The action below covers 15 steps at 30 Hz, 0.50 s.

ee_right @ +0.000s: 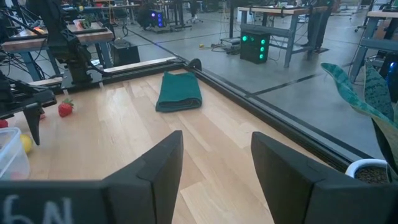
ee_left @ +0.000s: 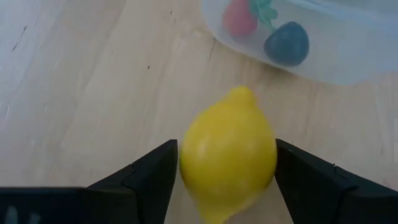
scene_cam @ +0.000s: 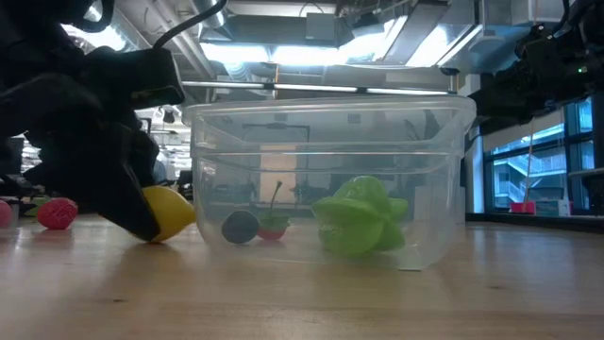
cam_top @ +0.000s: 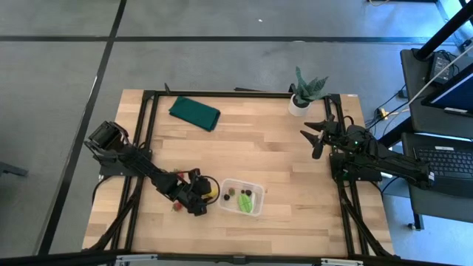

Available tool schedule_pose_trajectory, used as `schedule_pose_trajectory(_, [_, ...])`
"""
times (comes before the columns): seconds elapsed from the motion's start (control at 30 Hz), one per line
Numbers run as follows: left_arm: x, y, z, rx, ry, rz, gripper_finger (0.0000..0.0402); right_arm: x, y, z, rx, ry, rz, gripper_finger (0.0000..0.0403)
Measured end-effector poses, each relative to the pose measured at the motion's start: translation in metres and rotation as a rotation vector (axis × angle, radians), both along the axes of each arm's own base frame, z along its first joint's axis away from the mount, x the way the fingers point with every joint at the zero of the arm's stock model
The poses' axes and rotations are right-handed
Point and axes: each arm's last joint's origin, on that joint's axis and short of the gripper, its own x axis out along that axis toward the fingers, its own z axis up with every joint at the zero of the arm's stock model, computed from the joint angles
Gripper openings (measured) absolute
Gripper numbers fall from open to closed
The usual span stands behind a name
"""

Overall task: Pick and placing Produce into tupperware
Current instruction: Put the yellow lemon into the transparent bin

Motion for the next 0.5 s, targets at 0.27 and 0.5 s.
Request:
schedule_pose_trajectory(0.27, [0.0003, 0.0005, 0.0003, 0.013, -0.014, 0.012, 0.0227, 0.0, 0.0, 0.0, 0.0, 0.0, 0.0, 0.0193])
schedule_pose_trajectory(0.5, [0.0003, 0.0005, 0.0003, 0.015, -0.015, 0.013, 0.0202, 0.0, 0.0, -0.0001, 0.001, 0.0, 0.0, 0.0193])
